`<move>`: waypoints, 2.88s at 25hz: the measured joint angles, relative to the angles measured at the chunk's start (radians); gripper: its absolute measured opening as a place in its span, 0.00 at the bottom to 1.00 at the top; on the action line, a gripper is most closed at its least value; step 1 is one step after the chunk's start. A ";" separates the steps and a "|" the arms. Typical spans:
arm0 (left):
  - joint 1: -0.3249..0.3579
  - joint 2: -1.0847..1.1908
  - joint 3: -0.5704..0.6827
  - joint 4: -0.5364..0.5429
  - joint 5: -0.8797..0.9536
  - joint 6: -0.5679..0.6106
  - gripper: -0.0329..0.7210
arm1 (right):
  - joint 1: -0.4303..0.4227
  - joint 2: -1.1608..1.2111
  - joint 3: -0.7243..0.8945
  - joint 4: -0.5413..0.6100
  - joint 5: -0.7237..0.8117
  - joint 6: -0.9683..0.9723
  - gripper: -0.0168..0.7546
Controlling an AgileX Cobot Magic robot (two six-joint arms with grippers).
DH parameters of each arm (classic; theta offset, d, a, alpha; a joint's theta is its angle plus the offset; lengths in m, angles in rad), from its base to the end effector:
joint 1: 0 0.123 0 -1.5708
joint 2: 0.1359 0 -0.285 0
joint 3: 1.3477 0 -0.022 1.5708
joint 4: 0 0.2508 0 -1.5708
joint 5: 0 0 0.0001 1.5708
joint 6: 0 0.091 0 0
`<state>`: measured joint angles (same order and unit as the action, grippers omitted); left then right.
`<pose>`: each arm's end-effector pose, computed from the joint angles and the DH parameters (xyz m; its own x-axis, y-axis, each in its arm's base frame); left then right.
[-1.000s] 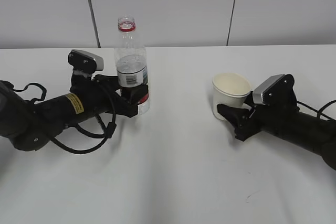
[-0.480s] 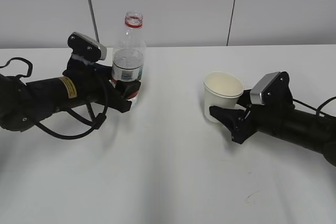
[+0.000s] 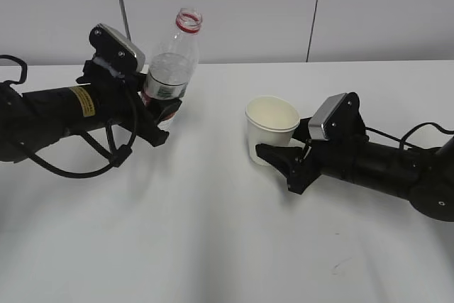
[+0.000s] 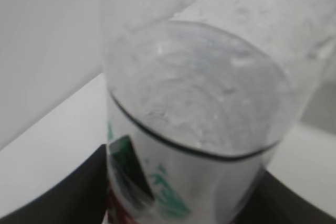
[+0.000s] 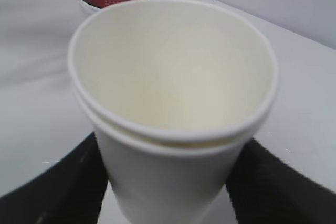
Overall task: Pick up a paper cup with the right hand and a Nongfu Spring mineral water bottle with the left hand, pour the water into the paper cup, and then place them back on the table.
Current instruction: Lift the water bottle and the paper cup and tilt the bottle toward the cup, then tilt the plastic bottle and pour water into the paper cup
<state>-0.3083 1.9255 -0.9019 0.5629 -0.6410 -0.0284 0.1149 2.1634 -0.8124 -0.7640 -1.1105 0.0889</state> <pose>0.3542 -0.1432 0.1539 -0.0716 0.4463 -0.8920 0.6644 0.6884 0.2911 0.3460 0.0967 0.0824 -0.0651 -0.2511 -0.9658 -0.7350 0.6666 -0.1238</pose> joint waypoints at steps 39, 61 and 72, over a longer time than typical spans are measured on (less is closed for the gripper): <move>0.000 -0.054 -0.252 0.297 0.473 0.157 0.58 | 0.035 -0.008 -0.203 -0.177 0.176 0.251 0.65; -0.031 -0.054 -0.280 0.537 0.612 0.157 0.58 | 0.069 -0.008 -0.225 -0.234 0.194 0.312 0.65; -0.045 -0.054 -0.324 0.634 0.657 0.158 0.58 | 0.069 -0.008 -0.241 -0.257 0.225 0.319 0.65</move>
<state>-0.3528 1.8719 -1.2255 1.1964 0.0163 0.1296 0.1836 2.1551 -1.0532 -1.0208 -0.8855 0.4078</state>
